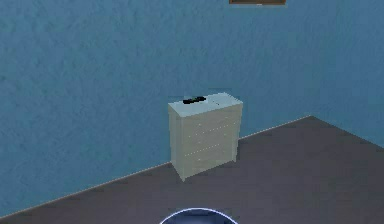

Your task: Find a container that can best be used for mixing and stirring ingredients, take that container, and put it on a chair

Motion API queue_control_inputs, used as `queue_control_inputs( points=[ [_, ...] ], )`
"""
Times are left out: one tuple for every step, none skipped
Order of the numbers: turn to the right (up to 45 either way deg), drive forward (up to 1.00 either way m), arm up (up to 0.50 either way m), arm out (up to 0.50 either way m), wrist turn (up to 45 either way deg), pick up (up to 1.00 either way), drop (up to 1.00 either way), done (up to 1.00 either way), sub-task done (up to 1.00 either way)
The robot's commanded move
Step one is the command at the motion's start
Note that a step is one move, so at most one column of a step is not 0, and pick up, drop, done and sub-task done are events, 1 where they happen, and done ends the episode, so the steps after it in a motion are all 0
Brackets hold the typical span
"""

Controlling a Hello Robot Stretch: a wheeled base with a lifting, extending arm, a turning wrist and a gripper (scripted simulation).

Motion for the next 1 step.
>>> queue_control_inputs(
  points=[
    [0.0,0.00,0.00,0.32,0.0,0.00,0.00,0.00,0.00]
  ],
)
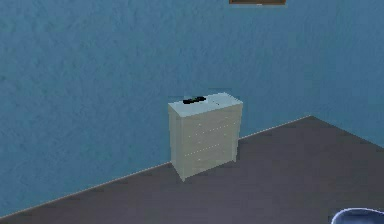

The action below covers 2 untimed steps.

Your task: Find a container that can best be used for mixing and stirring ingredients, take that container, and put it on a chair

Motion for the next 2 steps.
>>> queue_control_inputs(
  points=[
    [0.0,0.00,0.00,0.00,45.0,0.00,0.00,0.00,0.00],
    [0.0,0.00,0.00,0.00,45.0,0.00,0.00,0.00,0.00]
  ],
)
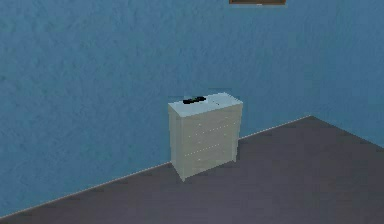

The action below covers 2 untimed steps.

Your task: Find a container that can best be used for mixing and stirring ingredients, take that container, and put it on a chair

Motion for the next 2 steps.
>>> queue_control_inputs(
  points=[
    [0.0,0.00,0.00,0.00,45.0,0.00,0.00,0.00,0.00],
    [0.0,0.00,0.00,0.00,18.0,0.00,0.00,0.00,0.00]
  ],
)
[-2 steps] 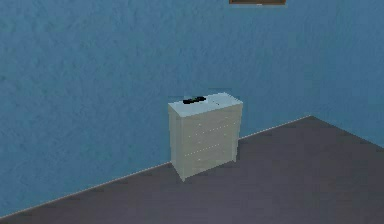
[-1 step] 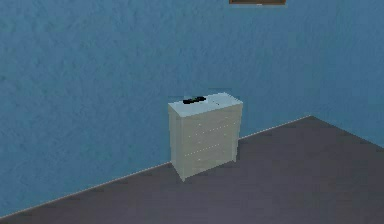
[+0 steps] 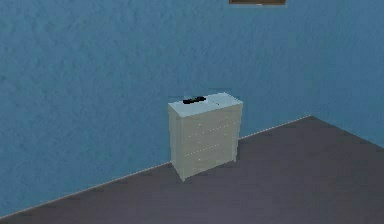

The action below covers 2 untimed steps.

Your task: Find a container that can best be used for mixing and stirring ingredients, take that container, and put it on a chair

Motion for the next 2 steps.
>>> queue_control_inputs(
  points=[
    [0.0,0.00,-0.30,0.00,0.0,0.00,0.00,0.00,0.00],
    [0.0,0.00,-0.32,0.00,0.0,0.00,0.00,0.00,0.00]
  ],
)
